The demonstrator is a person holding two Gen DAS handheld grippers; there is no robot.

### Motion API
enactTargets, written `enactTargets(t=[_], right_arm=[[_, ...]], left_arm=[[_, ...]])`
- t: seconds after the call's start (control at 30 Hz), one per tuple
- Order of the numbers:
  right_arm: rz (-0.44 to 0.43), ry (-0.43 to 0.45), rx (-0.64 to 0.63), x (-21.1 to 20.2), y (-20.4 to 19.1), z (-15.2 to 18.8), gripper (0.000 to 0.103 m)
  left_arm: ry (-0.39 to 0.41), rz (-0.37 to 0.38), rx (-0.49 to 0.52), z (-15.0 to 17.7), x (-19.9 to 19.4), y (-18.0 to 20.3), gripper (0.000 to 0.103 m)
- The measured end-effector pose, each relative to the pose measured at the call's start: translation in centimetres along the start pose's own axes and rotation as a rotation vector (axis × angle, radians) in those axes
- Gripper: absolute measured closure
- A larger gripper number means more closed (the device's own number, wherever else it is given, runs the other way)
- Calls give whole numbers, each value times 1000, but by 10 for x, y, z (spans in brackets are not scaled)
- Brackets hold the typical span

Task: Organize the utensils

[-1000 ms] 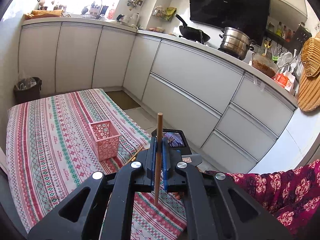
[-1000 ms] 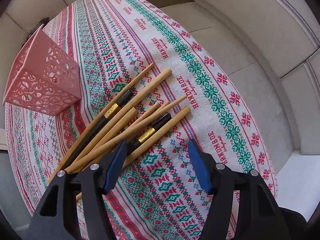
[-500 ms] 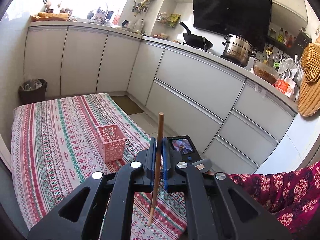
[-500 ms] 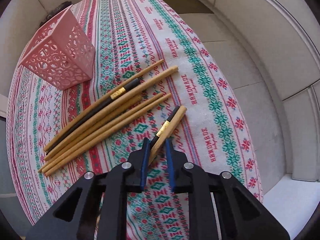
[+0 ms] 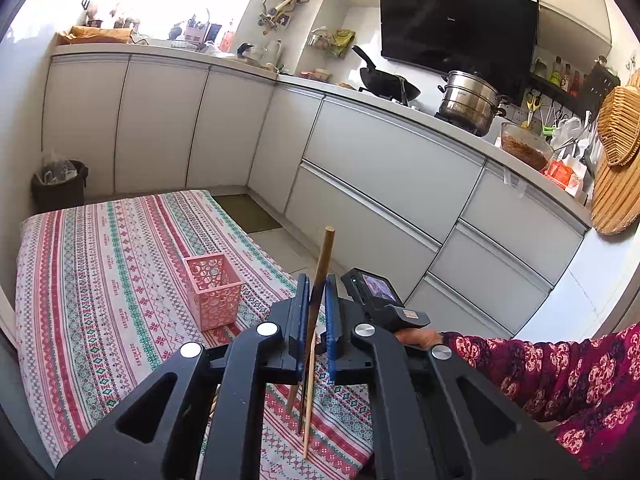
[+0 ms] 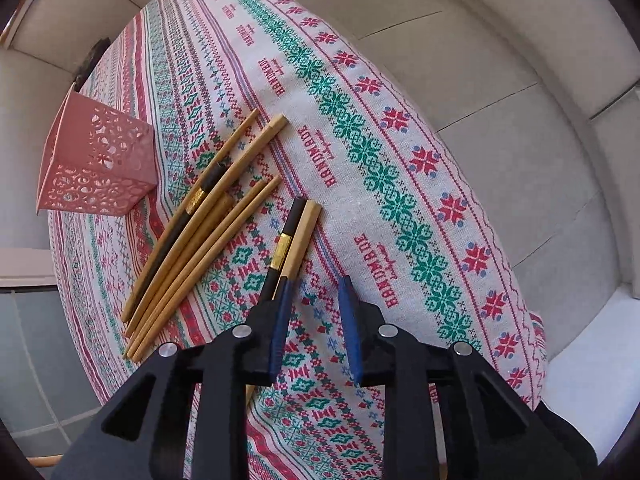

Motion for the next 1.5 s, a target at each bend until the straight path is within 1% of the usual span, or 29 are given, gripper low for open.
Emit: enactTargets(t=[0.07,0.1,0.13,0.2,0.27,0.3,0.47,0.6,0.63,0.67,0.77,0.8,0.83,0.9,0.97,1.03,1.1,1.13,1.17,1.2,1.23,1.27,1.33,1.4,1.43,1.47,1.5], right_arm=[[30,-5,-9,2,-3,-8,82],[36,-11,-8,2,-5,-12,80],[22,-23,10,9,-14,-22,80],[-14,-56,44,10,-13,-26,80],[-17,-55,62,10,-11,-29,80],[-30,-61,78,10,-11,-30,78],[-82,-81,122,15,-10,-33,78],[-20,-66,100,13,-19,-37,80],[4,-53,82,12,-26,-30,80],[25,-38,64,13,-32,-32,80],[41,-20,48,13,-44,-37,81],[57,-20,35,13,-46,-40,90],[77,-17,6,14,-49,-42,92],[82,-16,-55,14,-52,-43,92],[83,-37,-45,14,-50,-45,92],[101,-34,-40,14,-54,-48,90],[149,-10,-51,13,-62,-50,84],[181,19,-67,12,-67,-50,84],[206,50,-85,12,-71,-46,87],[214,80,-99,11,-73,-44,89],[205,98,-101,10,-72,-41,89],[182,110,-95,10,-68,-40,91],[126,115,-73,10,-57,-37,94],[87,123,-69,11,-47,-36,95],[75,128,-72,11,-44,-36,95],[67,137,-79,11,-42,-35,95],[59,146,-86,11,-43,-34,95]], left_arm=[[3,2,-2,0,-1,-1,96],[3,2,-3,0,-1,-1,96],[3,2,-2,0,-1,-1,96],[10,5,-4,0,-2,-1,96],[18,8,-4,-1,-4,-1,96],[20,11,-4,0,-5,-2,96],[20,10,-3,1,-6,-2,96],[29,5,-7,1,-12,-3,96],[32,2,-8,1,-14,-4,96],[35,0,-8,1,-15,-3,96],[45,-8,-4,1,-19,-1,96],[48,-15,-3,1,-20,0,96],[51,-25,-4,1,-21,2,96],[57,-39,-10,1,-26,1,96],[63,-55,-19,0,-28,-1,96],[68,-75,-44,0,-30,-5,90],[54,-112,-73,0,-27,-11,81],[46,-147,-97,0,-25,-16,78],[39,-186,-143,2,-24,-23,66],[37,-223,-206,4,-24,-33,46],[33,-262,-295,9,-25,-46,34],[21,-287,-400,18,-26,-60,10],[-29,-315,-612,44,-24,-89,8],[-104,-404,-772,71,-23,-113,13],[-114,-436,-844,82,-25,-124,13],[-104,-451,-925,94,-29,-135,13],[-99,-455,-1027,107,-31,-146,11]])
Point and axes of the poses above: each gripper's, at about its wrist camera, not at the fingertips, and x roughly the way its jaws point, y to its right, z to its underside, the point moved 2 cm from there along x, roughly the way its jaws point, and after that the axes turned 14 degrees about z, right-handed, at the moved point
